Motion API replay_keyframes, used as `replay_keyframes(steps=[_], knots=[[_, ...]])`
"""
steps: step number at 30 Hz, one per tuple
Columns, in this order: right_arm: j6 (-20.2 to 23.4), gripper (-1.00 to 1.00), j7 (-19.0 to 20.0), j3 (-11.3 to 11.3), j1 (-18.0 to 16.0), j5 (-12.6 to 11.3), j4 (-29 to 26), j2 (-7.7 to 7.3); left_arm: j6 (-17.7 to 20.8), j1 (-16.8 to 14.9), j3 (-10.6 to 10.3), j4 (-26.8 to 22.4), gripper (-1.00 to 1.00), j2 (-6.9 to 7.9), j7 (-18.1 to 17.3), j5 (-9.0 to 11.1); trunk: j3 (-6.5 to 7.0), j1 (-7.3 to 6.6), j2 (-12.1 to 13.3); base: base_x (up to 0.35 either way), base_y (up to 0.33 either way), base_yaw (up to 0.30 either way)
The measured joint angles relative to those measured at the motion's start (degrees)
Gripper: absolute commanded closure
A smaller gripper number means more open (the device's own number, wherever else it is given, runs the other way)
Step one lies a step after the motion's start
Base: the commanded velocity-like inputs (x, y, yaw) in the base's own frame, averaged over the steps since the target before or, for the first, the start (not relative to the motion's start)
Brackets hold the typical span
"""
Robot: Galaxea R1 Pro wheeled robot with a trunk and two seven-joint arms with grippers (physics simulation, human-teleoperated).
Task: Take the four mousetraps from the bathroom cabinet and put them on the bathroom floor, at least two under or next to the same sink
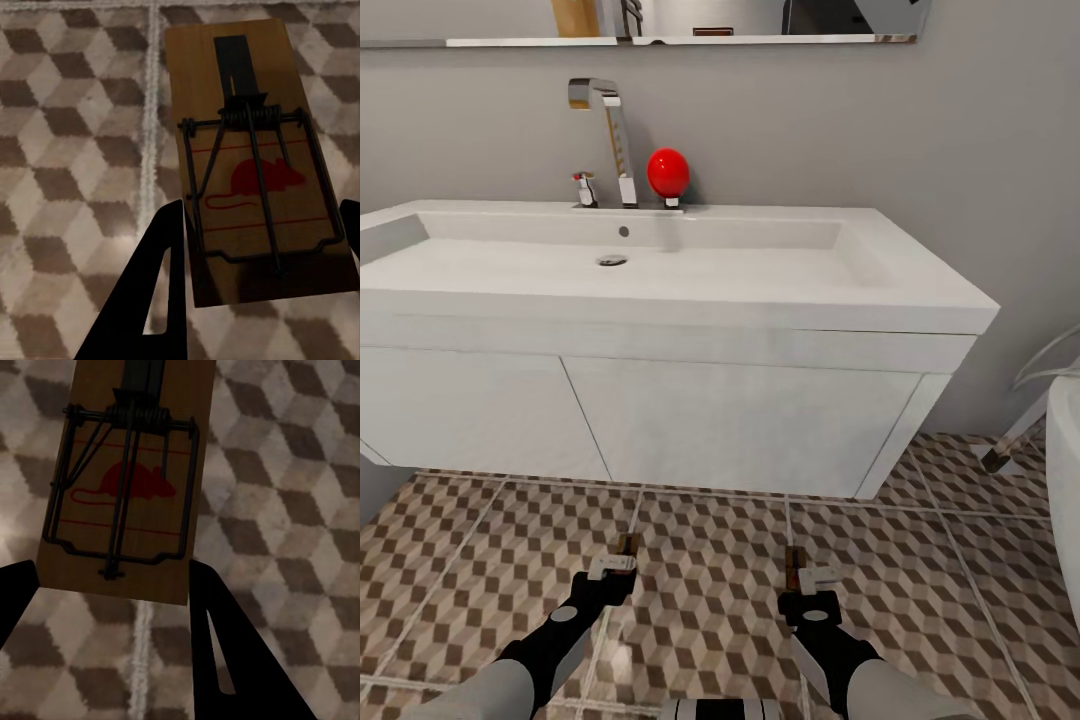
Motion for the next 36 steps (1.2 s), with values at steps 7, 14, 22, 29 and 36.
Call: replay_keyframes(steps=[7, 14, 22, 29, 36], knots=[[0.85, 1.00, -0.40, -0.16, 0.00, -0.21, 0.01, 0.01, 0.35, 0.06, 0.23, 0.01, 1.00, -0.22, 1.09, 0.09, 0.00, 0.00, 0.00, 0.000, 0.000, 0.000], [2.13, 1.00, -0.53, -0.47, -0.01, -0.64, -0.01, -0.13, 0.37, 0.07, 0.07, 0.18, 1.00, -2.99, 5.21, 0.03, 0.00, 0.00, 0.00, 0.000, 0.000, 0.000], [2.36, 1.00, -0.54, -0.55, -0.01, -0.64, -0.32, 0.04, 0.28, 0.08, -0.14, 0.45, 1.00, -3.88, 6.41, -0.04, -1.32, 0.16, -0.08, 0.000, 0.000, 0.000], [2.24, 1.00, -0.15, -0.53, -0.01, -0.62, -0.53, 0.08, 0.23, 0.08, -0.22, 0.48, 1.00, -3.78, 6.39, -0.04, -2.88, 0.34, -0.17, 0.000, 0.000, 0.000], [1.95, 1.00, 0.04, -0.49, -0.01, -0.56, -0.56, 0.03, 0.00, 0.08, -0.25, 0.45, 1.00, -3.80, 6.38, -0.03, -4.43, 0.52, -0.27, 0.000, 0.000, 0.000]])
